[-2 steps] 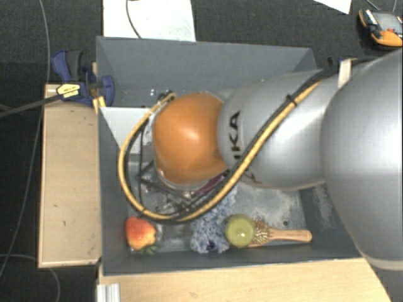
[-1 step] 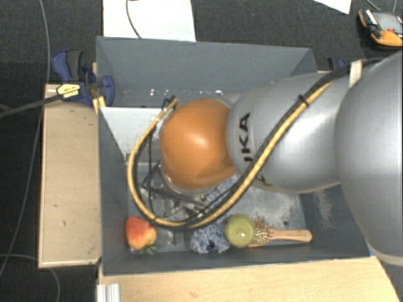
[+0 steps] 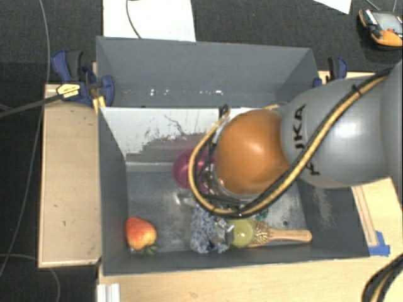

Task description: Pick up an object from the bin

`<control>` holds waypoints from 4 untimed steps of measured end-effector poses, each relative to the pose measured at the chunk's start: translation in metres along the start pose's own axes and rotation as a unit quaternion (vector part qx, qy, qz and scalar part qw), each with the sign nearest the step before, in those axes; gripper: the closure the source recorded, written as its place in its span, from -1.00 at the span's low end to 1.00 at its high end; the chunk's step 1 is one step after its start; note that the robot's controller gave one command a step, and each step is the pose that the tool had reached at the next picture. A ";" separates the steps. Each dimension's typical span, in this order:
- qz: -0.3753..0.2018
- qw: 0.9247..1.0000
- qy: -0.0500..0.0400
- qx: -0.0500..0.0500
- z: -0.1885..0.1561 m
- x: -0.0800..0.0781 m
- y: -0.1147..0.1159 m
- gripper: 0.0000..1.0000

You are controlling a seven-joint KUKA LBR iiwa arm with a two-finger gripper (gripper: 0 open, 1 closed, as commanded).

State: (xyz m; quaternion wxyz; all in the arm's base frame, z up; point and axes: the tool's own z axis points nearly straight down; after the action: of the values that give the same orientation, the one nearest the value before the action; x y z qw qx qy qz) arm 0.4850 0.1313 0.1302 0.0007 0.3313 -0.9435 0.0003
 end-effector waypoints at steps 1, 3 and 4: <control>-0.299 0.954 -0.006 0.001 0.050 -0.007 0.006 -1.00; -0.287 0.958 -0.002 0.000 0.059 -0.007 -0.004 1.00; -0.285 0.958 -0.004 0.000 0.042 -0.007 -0.004 1.00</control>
Offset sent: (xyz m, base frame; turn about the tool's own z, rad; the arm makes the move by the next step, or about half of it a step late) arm 0.0076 0.0005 -0.0602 -0.5903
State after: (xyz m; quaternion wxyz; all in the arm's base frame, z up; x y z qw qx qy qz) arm 0.4925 0.1325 0.0879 -0.0030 0.5868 -0.8097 -0.0010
